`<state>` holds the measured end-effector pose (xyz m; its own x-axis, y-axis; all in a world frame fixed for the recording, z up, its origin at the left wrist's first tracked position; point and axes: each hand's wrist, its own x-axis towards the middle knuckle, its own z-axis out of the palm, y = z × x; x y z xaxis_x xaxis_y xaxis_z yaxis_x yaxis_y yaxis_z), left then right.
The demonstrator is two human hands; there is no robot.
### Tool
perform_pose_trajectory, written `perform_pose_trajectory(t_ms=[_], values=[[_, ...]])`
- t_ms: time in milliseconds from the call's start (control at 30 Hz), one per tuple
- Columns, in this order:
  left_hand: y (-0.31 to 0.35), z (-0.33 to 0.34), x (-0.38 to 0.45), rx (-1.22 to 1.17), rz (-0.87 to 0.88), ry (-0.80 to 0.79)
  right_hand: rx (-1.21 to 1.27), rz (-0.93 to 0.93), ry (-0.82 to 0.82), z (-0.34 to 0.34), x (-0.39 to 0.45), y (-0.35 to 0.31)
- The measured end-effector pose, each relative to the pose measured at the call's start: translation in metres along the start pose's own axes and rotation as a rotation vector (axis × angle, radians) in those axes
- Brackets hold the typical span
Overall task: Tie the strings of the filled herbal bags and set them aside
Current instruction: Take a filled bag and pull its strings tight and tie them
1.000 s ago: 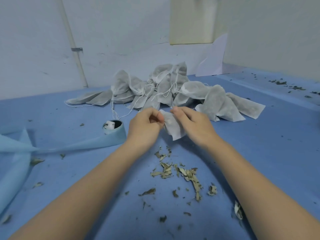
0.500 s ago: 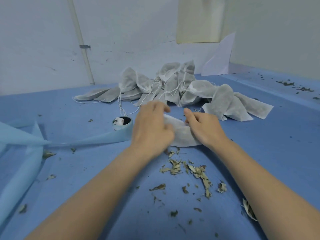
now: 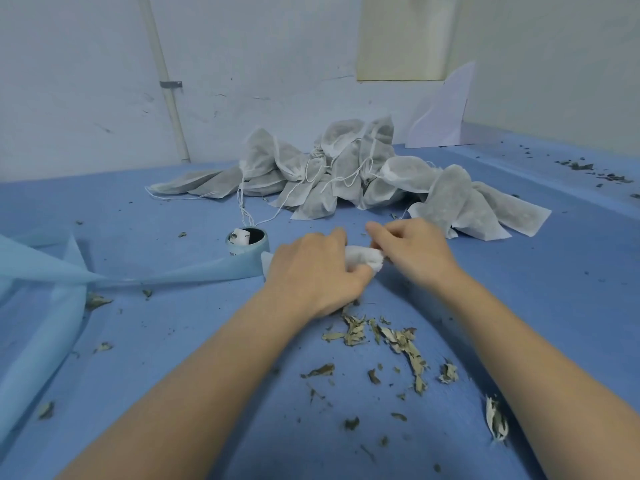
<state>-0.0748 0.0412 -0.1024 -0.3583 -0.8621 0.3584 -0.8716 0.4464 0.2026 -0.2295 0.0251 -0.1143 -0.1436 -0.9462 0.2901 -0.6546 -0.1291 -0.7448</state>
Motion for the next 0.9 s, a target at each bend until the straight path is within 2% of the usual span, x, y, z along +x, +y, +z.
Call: perform_pose_trajectory(t_ms=[67,200,300,367,467,567,767,900], values=[[0.002,0.001,0.000,-0.038,0.022,-0.006,0.050,-0.022,0.011,0.004,-0.002,-0.003],[0.013,0.001,0.002,-0.278,0.011,-0.050,0.208,-0.012,0.054,0.007,-0.004,-0.011],[0.013,0.002,0.006,-0.246,-0.018,-0.050,0.475,0.052,0.018,0.007,-0.004,-0.015],[0.009,0.001,0.005,-0.187,0.027,0.000,0.539,0.055,0.017,0.005,-0.005,-0.016],[0.006,-0.005,0.001,-0.214,0.047,0.069,0.463,0.021,0.071,0.004,-0.005,-0.017],[0.005,-0.008,-0.001,-0.259,-0.014,0.057,0.357,-0.016,0.128,0.006,-0.007,-0.020],[0.010,-0.006,0.003,-0.165,-0.051,0.046,0.152,-0.101,0.189,0.010,-0.011,-0.024],[0.010,-0.008,0.004,-0.302,-0.137,0.018,0.148,-0.030,0.165,0.007,-0.010,-0.021]])
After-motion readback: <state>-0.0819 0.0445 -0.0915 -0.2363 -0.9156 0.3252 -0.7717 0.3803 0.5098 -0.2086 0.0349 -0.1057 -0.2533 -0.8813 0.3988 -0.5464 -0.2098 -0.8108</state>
